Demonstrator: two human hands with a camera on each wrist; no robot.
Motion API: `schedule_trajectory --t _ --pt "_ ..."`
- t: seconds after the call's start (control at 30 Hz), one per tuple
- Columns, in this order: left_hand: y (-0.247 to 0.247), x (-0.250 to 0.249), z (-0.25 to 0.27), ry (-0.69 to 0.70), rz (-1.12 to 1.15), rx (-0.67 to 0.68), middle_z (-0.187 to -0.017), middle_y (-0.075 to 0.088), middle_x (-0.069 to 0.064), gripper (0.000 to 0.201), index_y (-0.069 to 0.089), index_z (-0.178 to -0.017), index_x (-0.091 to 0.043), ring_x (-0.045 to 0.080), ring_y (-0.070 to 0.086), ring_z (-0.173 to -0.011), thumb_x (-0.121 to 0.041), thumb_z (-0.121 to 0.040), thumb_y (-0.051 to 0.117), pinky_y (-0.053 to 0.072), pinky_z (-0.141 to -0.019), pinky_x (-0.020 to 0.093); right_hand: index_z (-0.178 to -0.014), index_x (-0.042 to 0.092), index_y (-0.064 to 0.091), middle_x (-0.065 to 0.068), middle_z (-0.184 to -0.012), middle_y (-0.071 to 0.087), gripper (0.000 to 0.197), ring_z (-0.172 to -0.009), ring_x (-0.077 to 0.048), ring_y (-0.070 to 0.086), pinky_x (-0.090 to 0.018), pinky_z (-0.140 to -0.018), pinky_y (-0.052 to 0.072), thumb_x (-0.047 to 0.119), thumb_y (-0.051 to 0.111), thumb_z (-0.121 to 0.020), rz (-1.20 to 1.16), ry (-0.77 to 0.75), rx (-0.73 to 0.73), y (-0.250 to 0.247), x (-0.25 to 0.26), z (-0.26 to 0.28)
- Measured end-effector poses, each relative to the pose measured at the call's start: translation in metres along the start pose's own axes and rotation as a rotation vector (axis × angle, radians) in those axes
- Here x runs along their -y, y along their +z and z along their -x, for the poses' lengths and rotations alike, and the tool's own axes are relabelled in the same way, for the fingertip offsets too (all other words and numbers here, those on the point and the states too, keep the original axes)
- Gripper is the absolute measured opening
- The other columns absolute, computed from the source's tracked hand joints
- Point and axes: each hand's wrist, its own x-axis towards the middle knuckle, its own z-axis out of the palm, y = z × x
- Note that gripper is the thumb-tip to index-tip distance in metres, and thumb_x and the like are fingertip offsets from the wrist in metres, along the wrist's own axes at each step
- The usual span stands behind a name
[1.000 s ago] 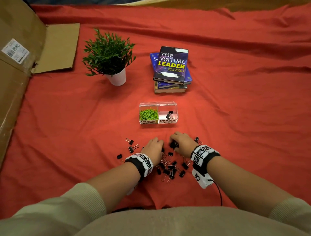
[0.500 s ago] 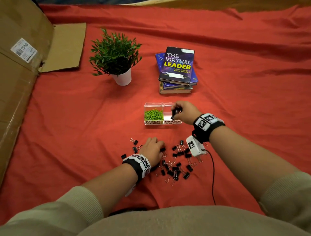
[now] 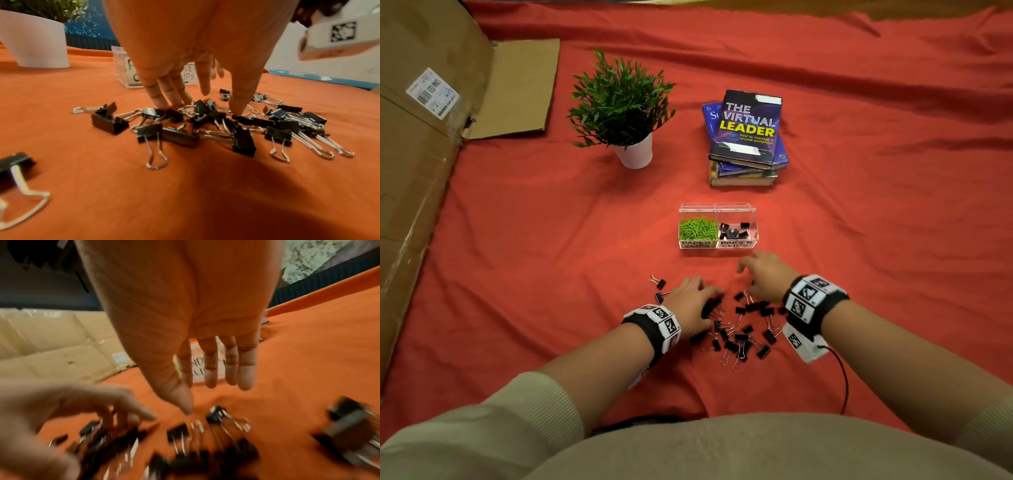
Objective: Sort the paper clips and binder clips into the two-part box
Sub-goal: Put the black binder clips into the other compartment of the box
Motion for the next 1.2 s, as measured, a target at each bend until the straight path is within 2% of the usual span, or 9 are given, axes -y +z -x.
schedule_trajectory --t 0.17,0.3,0.43,0.57,0.7,0.83,0.93,1.07,1.2 --pt "0.001 -0.006 -0.003 0.057 -0.075 0.036 -0.124 0.039 0.001 0.066 0.036 -0.140 -0.039 0.020 0.039 -0.113 -0.029 -0.082 0.065 0.042 -0.094 0.037 -0.127 0.029 0.044 -0.002 -0.123 0.037 0.060 -0.112 -0.023 0.036 -0.031 -0.084 0.048 0.017 0.067 -0.073 0.053 0.006 0.071 0.028 -0.008 0.017" --pt "0.002 -0.009 -0.006 0.044 -0.078 0.048 -0.124 0.042 0.001 0.055 0.043 -0.136 -0.029 0.022 0.040 -0.115 -0.026 -0.085 0.065 0.042 -0.094 0.037 -0.122 0.023 0.046 -0.003 -0.119 0.038 0.051 -0.109 -0.023 0.037 -0.035 -0.084 0.049 0.013 0.065 -0.075 0.013 0.002 0.045 0.040 -0.007 0.017" --pt "0.007 -0.009 -0.008 -0.002 -0.065 0.023 -0.118 0.045 0.006 0.035 0.048 -0.116 -0.015 0.027 0.042 -0.114 -0.020 -0.085 0.063 0.045 -0.093 0.043 -0.113 0.018 0.046 -0.003 -0.113 0.042 0.043 -0.104 -0.022 0.041 -0.035 -0.082 0.047 0.013 0.064 -0.074 -0.032 -0.012 0.028 0.044 -0.007 0.017" --pt "0.006 -0.009 -0.009 -0.015 -0.039 0.016 -0.113 0.048 0.011 0.027 0.048 -0.110 -0.010 0.032 0.050 -0.108 -0.012 -0.085 0.057 0.045 -0.088 0.044 -0.100 0.014 0.046 -0.003 -0.103 0.049 0.034 -0.094 -0.024 0.050 -0.037 -0.079 0.046 0.013 0.064 -0.072 -0.085 -0.052 0.020 0.043 -0.009 0.018" --pt "0.005 -0.007 -0.011 -0.035 -0.051 0.001 -0.110 0.052 0.012 0.022 0.050 -0.106 -0.008 0.034 0.055 -0.102 -0.007 -0.084 0.051 0.047 -0.082 0.044 -0.099 0.011 0.050 -0.004 -0.098 0.055 0.026 -0.087 -0.022 0.053 -0.034 -0.075 0.046 0.012 0.063 -0.076 -0.141 -0.057 0.008 0.037 -0.009 0.015" --pt "0.003 -0.005 -0.012 -0.036 -0.054 -0.017 -0.110 0.052 0.011 0.022 0.050 -0.107 -0.008 0.032 0.053 -0.105 -0.009 -0.085 0.052 0.048 -0.083 0.044 -0.085 0.010 0.057 0.000 -0.086 0.057 0.007 -0.077 -0.021 0.057 -0.031 -0.069 0.047 0.008 0.059 -0.079 -0.179 -0.058 -0.001 0.034 -0.010 0.011" --pt "0.003 -0.005 -0.011 -0.035 -0.051 -0.057 -0.108 0.051 0.010 0.020 0.049 -0.103 -0.009 0.029 0.051 -0.103 -0.007 -0.084 0.053 0.045 -0.077 0.040 -0.085 0.011 0.059 0.002 -0.086 0.058 0.006 -0.077 -0.018 0.057 -0.028 -0.070 0.049 0.009 0.061 -0.080 -0.206 -0.019 -0.026 0.033 -0.010 0.007" --pt "0.001 -0.003 -0.011 -0.024 -0.003 -0.042 -0.104 0.058 0.010 0.021 0.048 -0.100 -0.010 0.032 0.056 -0.097 -0.001 -0.080 0.049 0.048 -0.078 0.043 -0.084 0.013 0.059 0.002 -0.082 0.061 0.009 -0.074 -0.016 0.058 -0.021 -0.064 0.046 0.006 0.059 -0.079 -0.268 0.003 -0.062 0.031 -0.010 0.004" --pt "0.000 -0.002 -0.009 -0.016 0.075 -0.045 -0.110 0.061 0.010 0.027 0.049 -0.109 -0.012 0.031 0.057 -0.100 -0.006 -0.082 0.050 0.048 -0.081 0.039 -0.091 0.015 0.062 -0.001 -0.089 0.064 0.014 -0.080 -0.018 0.060 -0.023 -0.068 0.046 0.006 0.056 -0.081 -0.288 -0.015 -0.123 0.028 -0.006 -0.001"
